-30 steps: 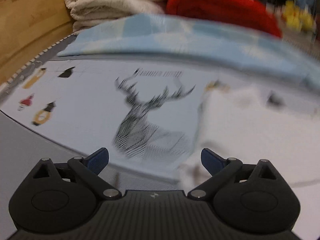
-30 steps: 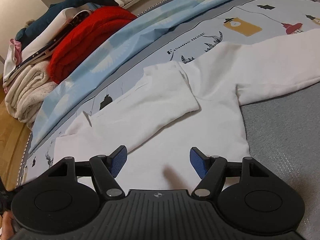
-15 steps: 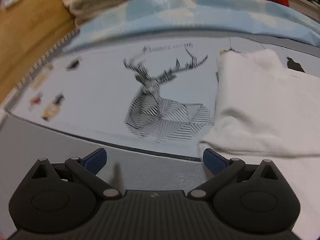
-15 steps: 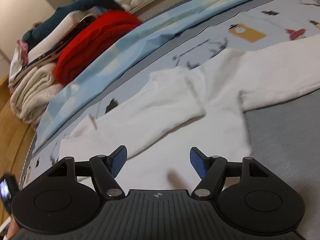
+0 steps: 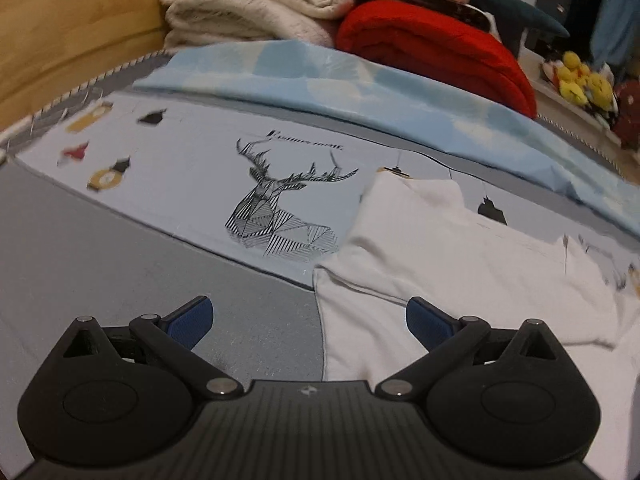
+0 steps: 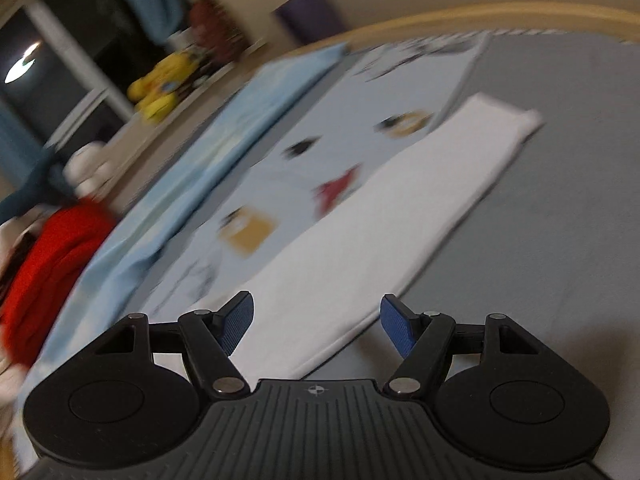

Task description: Fold small clothes

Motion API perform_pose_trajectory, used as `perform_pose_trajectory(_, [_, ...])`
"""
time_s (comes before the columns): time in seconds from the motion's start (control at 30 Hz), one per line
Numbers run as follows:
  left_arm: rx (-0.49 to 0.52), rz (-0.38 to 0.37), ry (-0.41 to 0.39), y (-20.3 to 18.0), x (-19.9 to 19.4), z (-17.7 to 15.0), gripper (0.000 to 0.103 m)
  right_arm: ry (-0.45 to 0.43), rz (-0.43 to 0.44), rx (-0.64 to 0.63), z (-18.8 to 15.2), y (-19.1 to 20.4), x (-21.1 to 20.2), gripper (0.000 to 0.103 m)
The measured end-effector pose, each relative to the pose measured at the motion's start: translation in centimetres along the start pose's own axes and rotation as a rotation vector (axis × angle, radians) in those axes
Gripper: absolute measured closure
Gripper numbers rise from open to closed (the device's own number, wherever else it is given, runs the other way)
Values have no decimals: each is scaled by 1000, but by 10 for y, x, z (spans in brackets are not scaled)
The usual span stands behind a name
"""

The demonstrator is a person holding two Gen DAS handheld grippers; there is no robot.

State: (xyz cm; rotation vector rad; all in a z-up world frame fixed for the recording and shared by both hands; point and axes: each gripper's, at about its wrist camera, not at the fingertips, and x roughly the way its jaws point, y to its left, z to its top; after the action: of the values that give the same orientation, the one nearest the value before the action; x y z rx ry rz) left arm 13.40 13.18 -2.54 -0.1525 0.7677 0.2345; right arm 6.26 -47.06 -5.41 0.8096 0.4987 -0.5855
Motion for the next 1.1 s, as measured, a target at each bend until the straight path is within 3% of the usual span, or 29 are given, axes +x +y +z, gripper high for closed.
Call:
perform_pose_trajectory(0.13, [90,61,-24,-18,11,-1,0,-34,-102,35,22,-44,21,31])
perform_pose_trajectory(0.23, [91,53,-5,-22,20,0,0,-47,-151,87,38,-73,39,31])
perform_pose_trajectory(0.37, [79,42,22,-21,32,3,0,-67,-91,237,59,-105,61,26])
perform_pose_trajectory(0.5, [116,70,23,-22,40,4,0,-117,-115,180,67,-103,78,25])
perform_pose_trajectory(0.57, [121,86,21,-20,43,5,0,-162,-85,222,68,-107,83,40])
perform_pose_trajectory(0.6, [117,89,21,-19,43,6,0,-173,-68,264,71,-111,86,75])
perform_pose_trajectory(0.63, [112,89,22,-16,44,8,0,-160,-60,285,73,-112,90,97])
perform_pose_trajectory(0.7, [106,102,20,-12,45,10,0,-170,-63,266,73,-109,92,99])
perform_pose_trajectory(0.83, [98,139,-13,0,40,20,0,-208,-52,165,79,-79,81,99])
perform_pose_trajectory(0.97, [56,175,-36,17,37,32,0,-216,177,88,74,-14,59,99])
perform_pose_trajectory(1.1, [-13,181,-27,39,38,41,0,-197,409,-154,35,102,32,99])
